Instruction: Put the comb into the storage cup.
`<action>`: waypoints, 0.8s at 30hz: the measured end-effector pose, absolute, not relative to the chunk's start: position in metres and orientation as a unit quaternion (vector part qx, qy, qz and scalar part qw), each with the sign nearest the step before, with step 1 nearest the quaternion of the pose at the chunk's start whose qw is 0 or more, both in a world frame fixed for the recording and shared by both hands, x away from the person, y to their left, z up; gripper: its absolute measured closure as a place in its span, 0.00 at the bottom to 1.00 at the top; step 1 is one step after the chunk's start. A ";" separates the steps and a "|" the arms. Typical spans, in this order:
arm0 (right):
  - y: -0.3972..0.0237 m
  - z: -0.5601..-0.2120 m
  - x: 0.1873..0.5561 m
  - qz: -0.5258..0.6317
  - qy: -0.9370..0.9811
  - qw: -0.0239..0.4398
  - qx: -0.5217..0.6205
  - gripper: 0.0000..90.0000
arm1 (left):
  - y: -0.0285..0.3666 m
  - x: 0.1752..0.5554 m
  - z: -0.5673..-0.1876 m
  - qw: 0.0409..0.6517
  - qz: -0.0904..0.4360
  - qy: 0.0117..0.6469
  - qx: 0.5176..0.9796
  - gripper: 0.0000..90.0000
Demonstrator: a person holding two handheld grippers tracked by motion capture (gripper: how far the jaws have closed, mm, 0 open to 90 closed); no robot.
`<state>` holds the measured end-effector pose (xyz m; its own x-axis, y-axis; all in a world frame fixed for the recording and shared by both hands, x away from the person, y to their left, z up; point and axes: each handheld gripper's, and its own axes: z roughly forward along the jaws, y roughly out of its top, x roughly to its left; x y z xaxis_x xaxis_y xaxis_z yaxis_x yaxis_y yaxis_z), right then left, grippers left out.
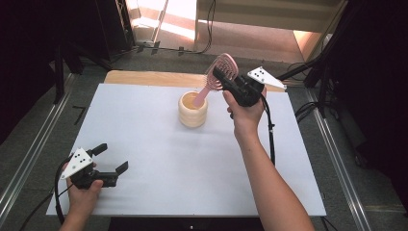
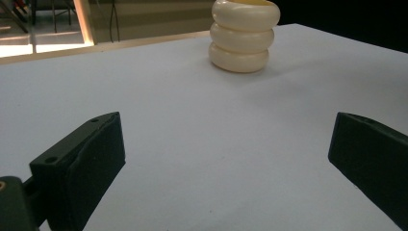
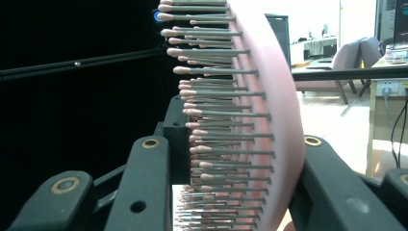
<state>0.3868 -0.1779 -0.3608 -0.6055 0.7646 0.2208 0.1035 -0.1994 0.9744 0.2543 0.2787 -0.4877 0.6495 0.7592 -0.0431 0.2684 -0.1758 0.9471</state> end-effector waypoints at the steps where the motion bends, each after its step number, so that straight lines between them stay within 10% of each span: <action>1: -0.178 -0.361 0.388 0.679 0.584 0.245 0.371 0.70 | 0.279 0.254 -0.488 0.537 0.229 0.351 0.732 0.00; 24: -0.169 -0.376 0.400 0.673 0.592 0.239 0.374 0.70 | 0.279 0.254 -0.488 0.538 0.230 0.349 0.732 0.00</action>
